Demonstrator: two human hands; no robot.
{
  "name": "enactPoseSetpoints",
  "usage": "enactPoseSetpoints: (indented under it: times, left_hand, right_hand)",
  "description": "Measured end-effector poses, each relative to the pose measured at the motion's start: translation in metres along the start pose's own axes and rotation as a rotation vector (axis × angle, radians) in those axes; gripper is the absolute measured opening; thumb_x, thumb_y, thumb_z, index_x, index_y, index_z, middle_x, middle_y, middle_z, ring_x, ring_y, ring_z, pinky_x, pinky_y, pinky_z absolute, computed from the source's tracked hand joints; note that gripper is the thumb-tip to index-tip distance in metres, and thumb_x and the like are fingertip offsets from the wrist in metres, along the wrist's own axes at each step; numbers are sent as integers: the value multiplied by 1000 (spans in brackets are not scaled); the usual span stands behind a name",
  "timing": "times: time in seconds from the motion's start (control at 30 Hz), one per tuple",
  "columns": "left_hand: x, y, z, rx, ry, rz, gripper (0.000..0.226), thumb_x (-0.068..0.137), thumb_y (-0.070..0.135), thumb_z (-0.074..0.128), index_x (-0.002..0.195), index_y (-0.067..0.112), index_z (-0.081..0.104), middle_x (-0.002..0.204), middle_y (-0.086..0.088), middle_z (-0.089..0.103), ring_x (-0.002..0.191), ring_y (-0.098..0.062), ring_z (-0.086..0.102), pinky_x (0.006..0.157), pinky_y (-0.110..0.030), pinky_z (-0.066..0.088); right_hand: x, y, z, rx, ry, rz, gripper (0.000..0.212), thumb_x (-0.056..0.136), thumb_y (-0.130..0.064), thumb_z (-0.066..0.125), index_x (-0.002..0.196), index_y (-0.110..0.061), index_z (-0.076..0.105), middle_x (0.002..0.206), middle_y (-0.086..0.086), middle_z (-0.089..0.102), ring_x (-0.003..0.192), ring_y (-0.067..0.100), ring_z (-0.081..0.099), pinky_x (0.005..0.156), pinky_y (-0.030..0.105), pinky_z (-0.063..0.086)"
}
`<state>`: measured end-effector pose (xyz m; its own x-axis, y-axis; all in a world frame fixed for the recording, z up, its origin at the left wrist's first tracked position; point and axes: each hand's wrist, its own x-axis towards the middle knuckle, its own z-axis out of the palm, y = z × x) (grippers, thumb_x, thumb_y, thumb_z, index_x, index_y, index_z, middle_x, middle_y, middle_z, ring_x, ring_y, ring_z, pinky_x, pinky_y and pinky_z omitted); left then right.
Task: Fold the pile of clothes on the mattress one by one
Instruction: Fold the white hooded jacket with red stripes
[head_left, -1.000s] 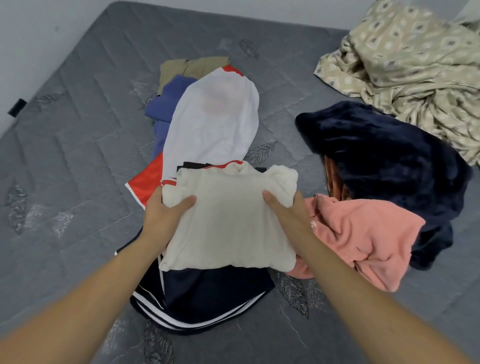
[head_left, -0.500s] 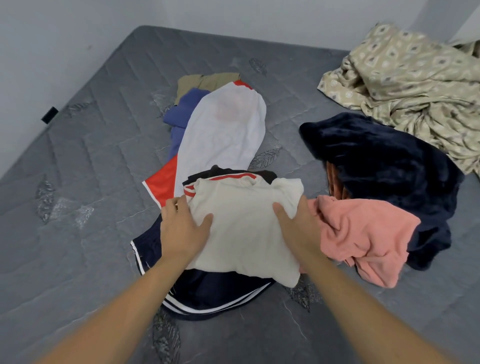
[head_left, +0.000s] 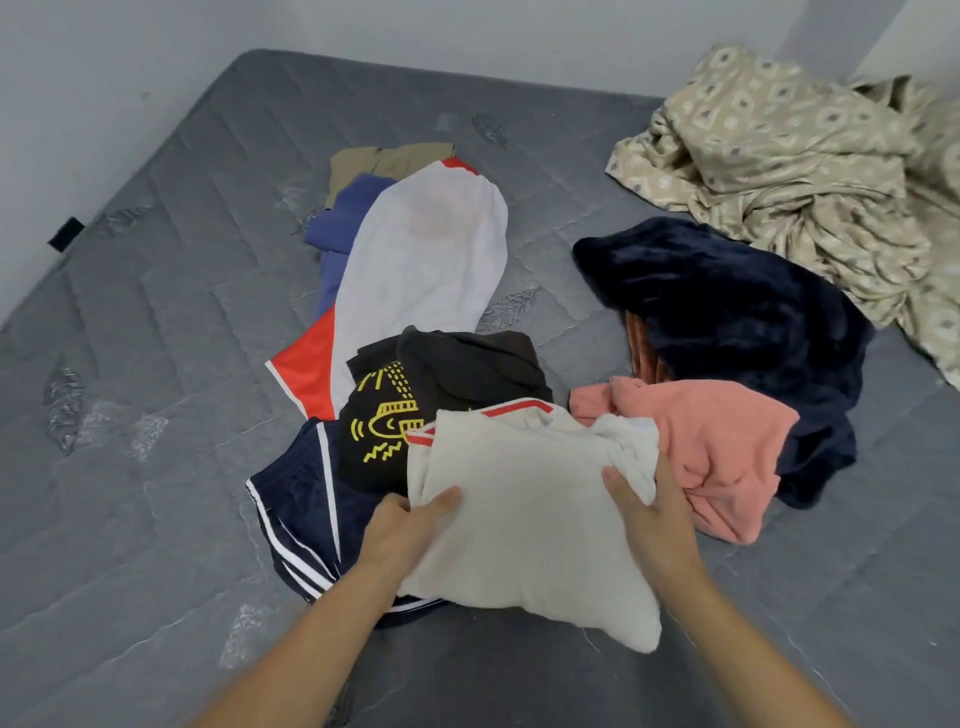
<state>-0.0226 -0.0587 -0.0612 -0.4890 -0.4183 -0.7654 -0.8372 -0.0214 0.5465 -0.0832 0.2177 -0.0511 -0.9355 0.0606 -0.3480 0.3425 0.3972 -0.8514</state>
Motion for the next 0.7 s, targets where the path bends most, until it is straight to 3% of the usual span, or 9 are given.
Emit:
enactPoseSetpoints:
  times: [0.13,0.3,0.43,0.53,0.7]
  left_hand:
    - [-11,-17,17,-203,-144,-5,61,76,47,88,119,20,55,112,-8,72,98,-29,71,83,-46,60]
    - [-44,-34,48,-156,-358,67,44,82,45,83,117,24,68,99,0,80,91,-25,77,77,-42,60]
    - [-68,-52,90,-109,-375,125,38,86,40,82,117,20,71,103,-1,80,93,-26,77,89,-49,60]
    - [-82,-68,131,-85,-380,163,42,80,42,87,113,18,74,101,-1,80,96,-28,76,92,-52,59]
    - [-104,-99,204,-20,-431,190,40,83,38,85,114,15,73,106,-4,78,99,-27,73,93,-49,58]
  right_hand:
    - [-20,3,-26,146,-85,-32,37,101,-32,66,137,-38,60,131,-15,69,120,8,65,103,43,52]
    - [-61,30,-65,136,-56,14,38,100,-24,68,137,-30,61,129,-13,70,120,6,66,107,39,51]
    - [-92,67,-106,53,45,51,35,99,-35,70,133,-38,61,128,-18,70,119,4,65,106,43,51]
    - [-108,97,-142,-46,130,119,39,94,-51,71,131,-47,58,125,-28,67,117,-2,63,104,39,50]
    - [-129,156,-206,-228,209,177,50,92,-66,62,135,-44,51,126,-19,67,122,16,60,105,49,47]
